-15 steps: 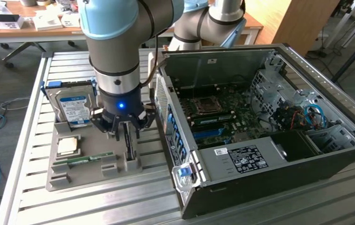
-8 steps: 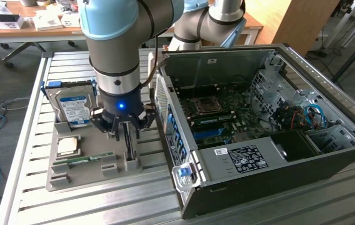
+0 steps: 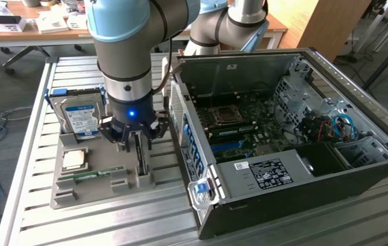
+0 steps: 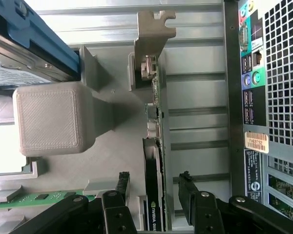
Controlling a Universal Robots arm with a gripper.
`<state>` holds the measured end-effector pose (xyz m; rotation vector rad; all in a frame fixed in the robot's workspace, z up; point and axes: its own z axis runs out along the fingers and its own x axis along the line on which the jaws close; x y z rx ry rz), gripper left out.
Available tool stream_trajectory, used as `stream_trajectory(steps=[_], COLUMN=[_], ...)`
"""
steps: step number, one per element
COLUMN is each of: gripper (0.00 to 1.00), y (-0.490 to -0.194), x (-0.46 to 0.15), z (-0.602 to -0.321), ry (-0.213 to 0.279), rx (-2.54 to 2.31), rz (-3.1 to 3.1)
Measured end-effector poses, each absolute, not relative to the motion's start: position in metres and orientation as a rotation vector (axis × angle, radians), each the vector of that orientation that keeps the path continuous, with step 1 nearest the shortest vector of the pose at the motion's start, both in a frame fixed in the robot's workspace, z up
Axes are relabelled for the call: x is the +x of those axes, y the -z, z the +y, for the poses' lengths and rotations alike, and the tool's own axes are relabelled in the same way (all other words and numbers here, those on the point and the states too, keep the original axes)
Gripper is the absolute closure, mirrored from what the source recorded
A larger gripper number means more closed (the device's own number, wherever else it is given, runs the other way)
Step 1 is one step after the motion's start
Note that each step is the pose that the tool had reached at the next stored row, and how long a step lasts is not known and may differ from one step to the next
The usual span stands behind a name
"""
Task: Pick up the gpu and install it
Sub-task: 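Pick up the gpu and move the gpu toward the slot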
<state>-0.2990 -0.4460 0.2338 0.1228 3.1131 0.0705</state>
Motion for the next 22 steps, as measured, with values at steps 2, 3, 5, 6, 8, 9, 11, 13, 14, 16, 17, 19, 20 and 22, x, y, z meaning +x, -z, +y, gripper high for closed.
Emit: stream_trajectory(steps=[2,3,5,6,8,9,11,13,14,16,17,19,20,22], gripper=[0.47,0.47,0.47,0.47,0.47,0.47,0.47,0.47,0.47,0.47,0.47,0.47,0.47,0.47], y=[-0.2331,-0.2329,-0.2326,-0.2321,-0.2312,-0.2307,-0.2296,-0.229,-0.229,-0.2289,-0.2288,-0.2287,-0.2285,-0.2282], x=[-0.299,-0.299,-0.2991,-0.2991,-0.2992,-0.2992,-0.2993,-0.2994,-0.2994,-0.2993,-0.2993,-0.2994,-0.2993,-0.2993], z=[-0.4454,-0.4452,-0.445,-0.4449,-0.4448,-0.4448,-0.4447,-0.4448,-0.4448,-0.4447,-0.4447,-0.4447,-0.4447,-0.4446], ry=[-0.07,-0.07,-0.07,-0.07,-0.07,-0.07,-0.07,-0.07,-0.07,-0.07,-0.07,-0.07,-0.069,-0.065], rx=[0.123,0.123,0.123,0.123,0.123,0.123,0.123,0.123,0.123,0.123,0.123,0.123,0.123,0.123], rz=[3.113,3.113,3.113,3.113,3.113,3.113,3.113,3.113,3.113,3.113,3.113,3.113,3.113,3.113])
